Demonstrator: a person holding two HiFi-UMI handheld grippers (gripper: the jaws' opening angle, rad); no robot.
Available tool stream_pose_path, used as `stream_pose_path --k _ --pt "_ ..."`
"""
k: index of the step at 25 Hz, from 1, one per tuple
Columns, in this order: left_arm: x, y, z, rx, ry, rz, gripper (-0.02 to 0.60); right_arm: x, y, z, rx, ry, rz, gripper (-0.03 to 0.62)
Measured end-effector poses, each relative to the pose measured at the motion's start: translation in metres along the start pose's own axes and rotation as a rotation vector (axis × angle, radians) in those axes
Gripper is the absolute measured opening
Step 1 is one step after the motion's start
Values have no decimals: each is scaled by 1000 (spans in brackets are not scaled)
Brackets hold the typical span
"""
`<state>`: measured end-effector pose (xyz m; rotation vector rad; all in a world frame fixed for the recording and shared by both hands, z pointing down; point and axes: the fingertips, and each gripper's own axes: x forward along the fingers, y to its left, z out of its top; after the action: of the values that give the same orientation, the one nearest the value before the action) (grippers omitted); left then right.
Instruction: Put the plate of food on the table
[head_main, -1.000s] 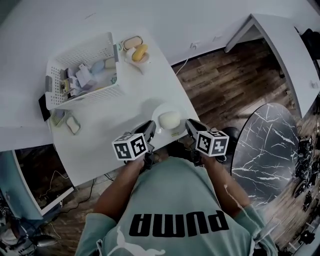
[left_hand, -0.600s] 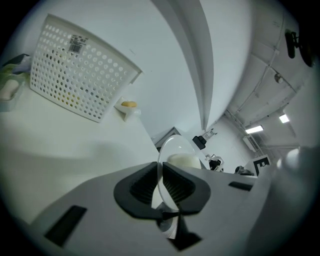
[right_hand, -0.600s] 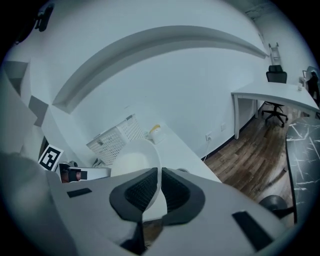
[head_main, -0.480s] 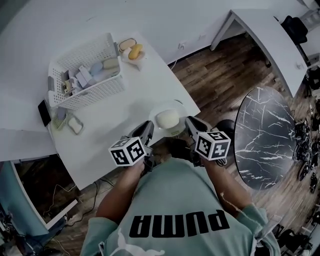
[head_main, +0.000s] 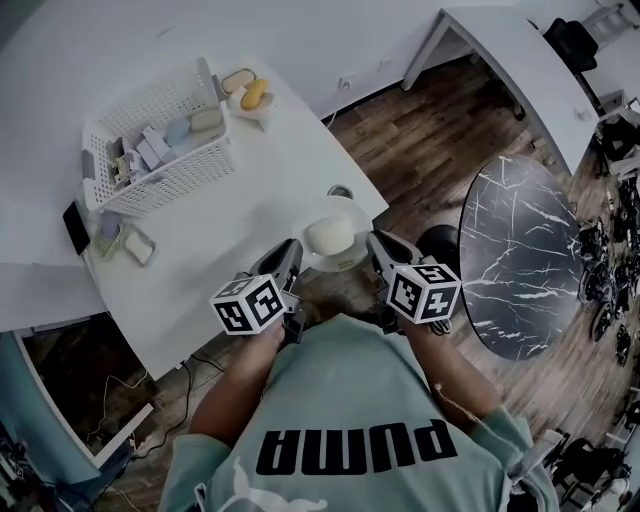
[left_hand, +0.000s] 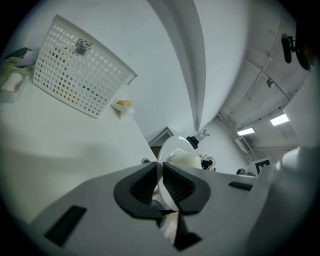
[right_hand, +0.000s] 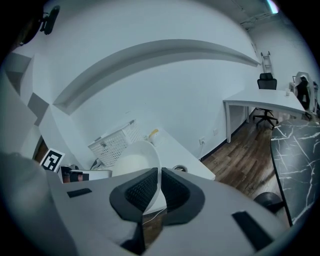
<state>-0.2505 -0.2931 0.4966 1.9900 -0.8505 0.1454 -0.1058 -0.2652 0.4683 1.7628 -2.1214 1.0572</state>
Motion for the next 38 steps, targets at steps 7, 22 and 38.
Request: stream_pose_path --k 7,22,38 --pt "19 -29 -14 35 42 -37 40 -28 -28 -1 43 -43 -38 31" --pt "84 -139 -94 134 172 -103 40 -133 -144 -21 192 -140 -139 31" --pt "154 -284 -223 280 315 -183 38 -279 -289 -65 336 -261 -246 31"
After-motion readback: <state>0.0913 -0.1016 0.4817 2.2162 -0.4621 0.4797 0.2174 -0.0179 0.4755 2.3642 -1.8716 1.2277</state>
